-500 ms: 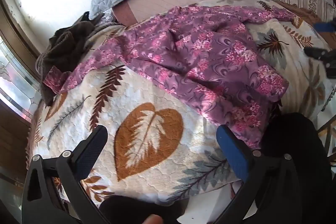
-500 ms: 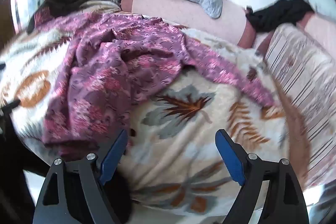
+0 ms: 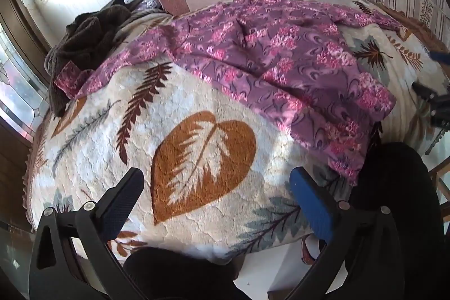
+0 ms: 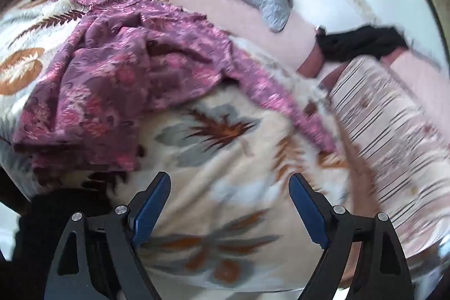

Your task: Fold small clothes

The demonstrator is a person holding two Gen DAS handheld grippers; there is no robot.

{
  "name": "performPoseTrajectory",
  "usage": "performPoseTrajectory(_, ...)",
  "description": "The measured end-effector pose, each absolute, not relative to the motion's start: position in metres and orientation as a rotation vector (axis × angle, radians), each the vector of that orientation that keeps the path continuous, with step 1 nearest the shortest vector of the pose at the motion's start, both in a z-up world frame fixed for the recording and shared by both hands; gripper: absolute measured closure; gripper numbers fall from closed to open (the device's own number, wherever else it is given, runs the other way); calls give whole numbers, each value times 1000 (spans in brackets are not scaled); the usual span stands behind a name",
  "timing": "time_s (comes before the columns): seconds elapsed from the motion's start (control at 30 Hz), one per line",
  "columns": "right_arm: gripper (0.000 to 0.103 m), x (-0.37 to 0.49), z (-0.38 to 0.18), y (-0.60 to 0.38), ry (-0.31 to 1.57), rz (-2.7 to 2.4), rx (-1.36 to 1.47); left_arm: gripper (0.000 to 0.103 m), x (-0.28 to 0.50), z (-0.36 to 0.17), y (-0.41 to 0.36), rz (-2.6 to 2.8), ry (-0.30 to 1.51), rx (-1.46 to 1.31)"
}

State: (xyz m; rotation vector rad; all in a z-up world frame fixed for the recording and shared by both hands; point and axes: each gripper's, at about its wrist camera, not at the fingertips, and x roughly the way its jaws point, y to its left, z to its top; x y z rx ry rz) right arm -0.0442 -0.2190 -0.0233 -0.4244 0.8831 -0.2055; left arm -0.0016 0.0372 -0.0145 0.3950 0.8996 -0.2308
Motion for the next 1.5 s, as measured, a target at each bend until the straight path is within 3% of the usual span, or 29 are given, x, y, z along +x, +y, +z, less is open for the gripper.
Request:
performPoseTrajectory(0.37,16,-36,-21,-193,875,-119,-297,0,-3,-16,46,-233,915,371)
performPoseTrajectory(1.5,16,-60,0,-233,875,-206,-119,0,11,-8,42,-299,984,268)
